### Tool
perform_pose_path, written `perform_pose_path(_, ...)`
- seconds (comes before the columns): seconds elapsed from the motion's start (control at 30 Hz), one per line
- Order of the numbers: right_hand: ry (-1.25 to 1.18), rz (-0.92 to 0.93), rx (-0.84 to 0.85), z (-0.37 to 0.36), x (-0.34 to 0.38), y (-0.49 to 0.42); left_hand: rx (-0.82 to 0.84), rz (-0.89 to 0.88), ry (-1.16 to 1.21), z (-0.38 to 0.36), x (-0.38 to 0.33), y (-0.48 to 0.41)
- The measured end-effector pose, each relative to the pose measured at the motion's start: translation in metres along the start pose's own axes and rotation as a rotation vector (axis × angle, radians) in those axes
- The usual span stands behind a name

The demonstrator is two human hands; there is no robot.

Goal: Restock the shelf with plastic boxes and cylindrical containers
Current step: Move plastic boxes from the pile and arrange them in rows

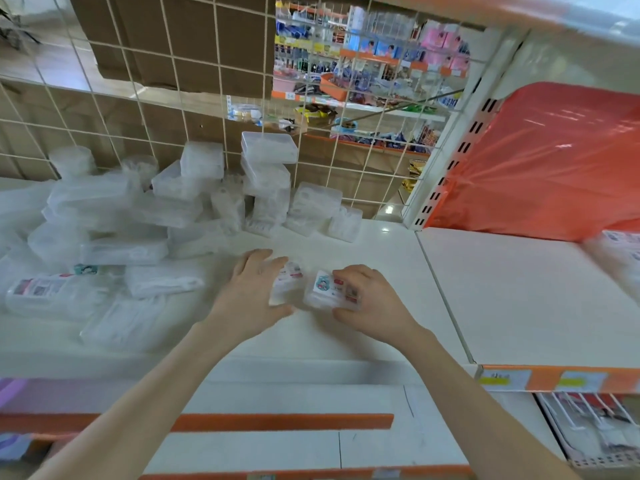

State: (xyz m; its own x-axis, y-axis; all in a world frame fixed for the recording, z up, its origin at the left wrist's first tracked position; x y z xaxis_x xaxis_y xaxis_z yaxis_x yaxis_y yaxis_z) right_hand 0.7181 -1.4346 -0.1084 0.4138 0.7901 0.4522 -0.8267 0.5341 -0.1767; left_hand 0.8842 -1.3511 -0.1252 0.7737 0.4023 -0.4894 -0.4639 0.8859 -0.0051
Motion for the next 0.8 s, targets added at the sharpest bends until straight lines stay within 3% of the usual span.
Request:
perform_pose_path(0.13,0.027,-0.197,-0.088,0.007,-0.032,0.031,-0.034,0.087,-0.034,-0.011,0.008,-0.002)
perform_pose_path(0.27,0.123,-0.267,-0.128,0.014,-0.047,0.053,-0.098,0.099,-0.02,-0.013,0.008,-0.002)
perform_pose_path(0.53,0.115,-0.228,-0.196,0.013,-0.047,0.064,-0.142,0.148,0.124,-0.009,-0.015,0.014)
perform_pose_path(0.7,0.019,-0.202,-0.357,0.033,-0.05,0.082,-0.148,0.141,0.153,-0.021,-0.059,0.031)
perform_pose_path(0.8,0.007,-0.212,-0.354,0.054,-0.064,0.113,-0.116,0.11,0.18,-0.036,-0.101,0.043)
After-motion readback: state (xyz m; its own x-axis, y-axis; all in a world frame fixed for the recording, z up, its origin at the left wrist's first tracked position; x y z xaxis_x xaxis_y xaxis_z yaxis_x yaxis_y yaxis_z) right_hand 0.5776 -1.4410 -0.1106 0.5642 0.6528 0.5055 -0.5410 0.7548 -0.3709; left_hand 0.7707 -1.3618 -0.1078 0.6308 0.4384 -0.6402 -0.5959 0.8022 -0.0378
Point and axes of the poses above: each hand's wrist, its own y-axis away from the middle knuckle, its own z-axis out of the back of the hand, x = y × z, the point moved 5 cm from there along -y, towards the middle knuckle, and after that the axes turned 13 degrees about z, right-handed, at the moved point
